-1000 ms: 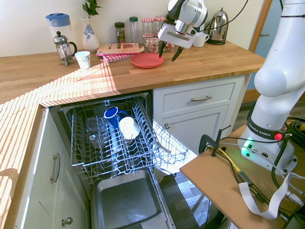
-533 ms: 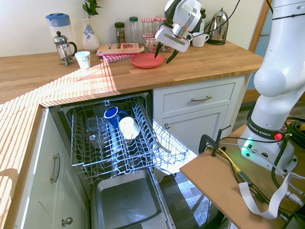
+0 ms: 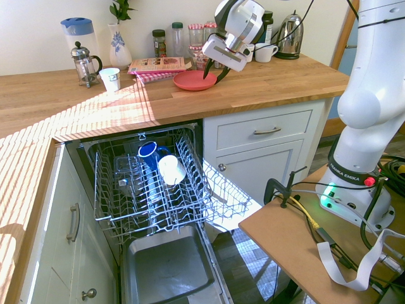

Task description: Put the plate in the dishwasher

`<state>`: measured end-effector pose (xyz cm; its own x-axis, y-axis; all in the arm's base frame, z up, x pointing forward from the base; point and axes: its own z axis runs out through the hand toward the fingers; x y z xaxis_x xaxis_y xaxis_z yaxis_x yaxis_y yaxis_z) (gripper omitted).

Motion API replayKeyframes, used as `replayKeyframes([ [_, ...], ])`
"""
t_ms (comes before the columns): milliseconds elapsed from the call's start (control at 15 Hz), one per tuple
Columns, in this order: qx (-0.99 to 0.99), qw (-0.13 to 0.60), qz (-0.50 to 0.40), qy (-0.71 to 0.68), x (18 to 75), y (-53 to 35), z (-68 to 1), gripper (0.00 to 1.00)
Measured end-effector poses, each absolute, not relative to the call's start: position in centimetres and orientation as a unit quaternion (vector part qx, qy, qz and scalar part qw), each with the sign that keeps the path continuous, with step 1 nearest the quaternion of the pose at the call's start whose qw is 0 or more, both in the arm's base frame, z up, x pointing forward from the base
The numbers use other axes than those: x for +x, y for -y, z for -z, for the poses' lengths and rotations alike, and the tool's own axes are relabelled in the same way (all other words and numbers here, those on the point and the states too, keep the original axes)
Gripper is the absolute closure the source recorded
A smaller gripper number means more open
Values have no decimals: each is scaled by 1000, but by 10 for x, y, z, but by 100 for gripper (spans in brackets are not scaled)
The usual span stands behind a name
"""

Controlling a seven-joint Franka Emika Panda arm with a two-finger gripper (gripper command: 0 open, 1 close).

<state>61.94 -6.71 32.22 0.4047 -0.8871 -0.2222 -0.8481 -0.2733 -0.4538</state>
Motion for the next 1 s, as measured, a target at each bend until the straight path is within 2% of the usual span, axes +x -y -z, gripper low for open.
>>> replayKeyframes([
  [800, -797, 259, 40, -544, 625, 61, -319, 100],
  [1000, -828, 217, 73, -512, 626, 38, -375, 100],
])
